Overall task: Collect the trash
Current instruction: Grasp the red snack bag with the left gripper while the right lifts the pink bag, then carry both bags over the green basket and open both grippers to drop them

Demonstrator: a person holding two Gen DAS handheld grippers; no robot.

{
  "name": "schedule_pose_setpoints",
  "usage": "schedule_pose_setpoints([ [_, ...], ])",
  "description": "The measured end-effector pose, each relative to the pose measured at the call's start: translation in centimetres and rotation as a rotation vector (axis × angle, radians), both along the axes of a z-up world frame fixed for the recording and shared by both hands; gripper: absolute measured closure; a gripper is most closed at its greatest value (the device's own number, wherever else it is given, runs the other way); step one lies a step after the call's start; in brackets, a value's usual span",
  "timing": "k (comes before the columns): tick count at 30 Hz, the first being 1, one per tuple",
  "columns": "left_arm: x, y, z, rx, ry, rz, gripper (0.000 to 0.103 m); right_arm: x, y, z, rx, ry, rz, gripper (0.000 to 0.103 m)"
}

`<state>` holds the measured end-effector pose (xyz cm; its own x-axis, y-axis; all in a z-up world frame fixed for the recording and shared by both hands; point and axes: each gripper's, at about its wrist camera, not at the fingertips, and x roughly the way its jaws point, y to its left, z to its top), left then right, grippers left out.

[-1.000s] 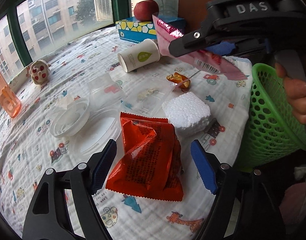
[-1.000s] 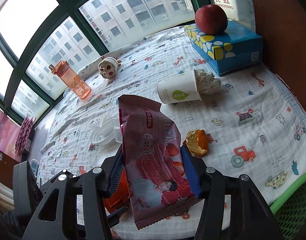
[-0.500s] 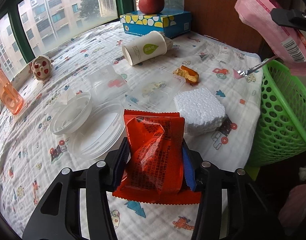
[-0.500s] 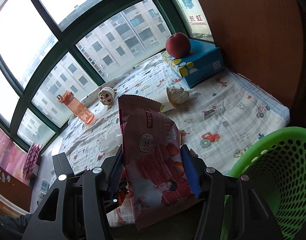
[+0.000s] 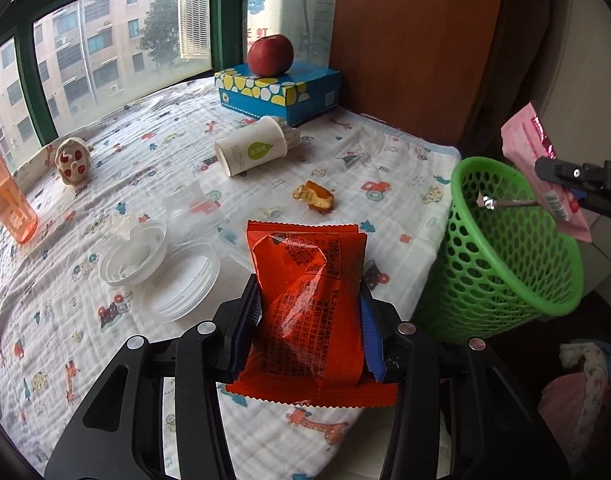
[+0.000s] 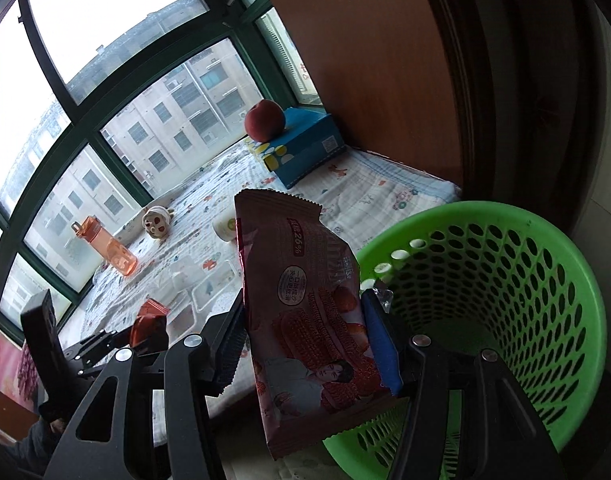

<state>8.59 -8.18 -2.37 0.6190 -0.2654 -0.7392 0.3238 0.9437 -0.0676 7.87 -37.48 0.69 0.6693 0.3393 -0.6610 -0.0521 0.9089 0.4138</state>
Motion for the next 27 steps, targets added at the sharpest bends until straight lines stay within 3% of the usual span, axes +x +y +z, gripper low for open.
schedule_pose_setpoints([
  [13,0.5,-7.3,3.4,-0.042,-0.032,-0.154,0.058,-2.6,-4.3,-2.9,-0.027,0.063,-0.126,0.040],
  [18,1.0,-10.2,4.1,-0.039,-0.039,-0.196,0.058,-3.0,-5.5,-3.2,-0.015,0.065,-0.150,0.031],
  [27,1.7,-14.5,4.0,-0.043,-0.018,-0.258,0.058,-4.9,-7.7,-2.7,-0.010,0.039,-0.194,0.029],
])
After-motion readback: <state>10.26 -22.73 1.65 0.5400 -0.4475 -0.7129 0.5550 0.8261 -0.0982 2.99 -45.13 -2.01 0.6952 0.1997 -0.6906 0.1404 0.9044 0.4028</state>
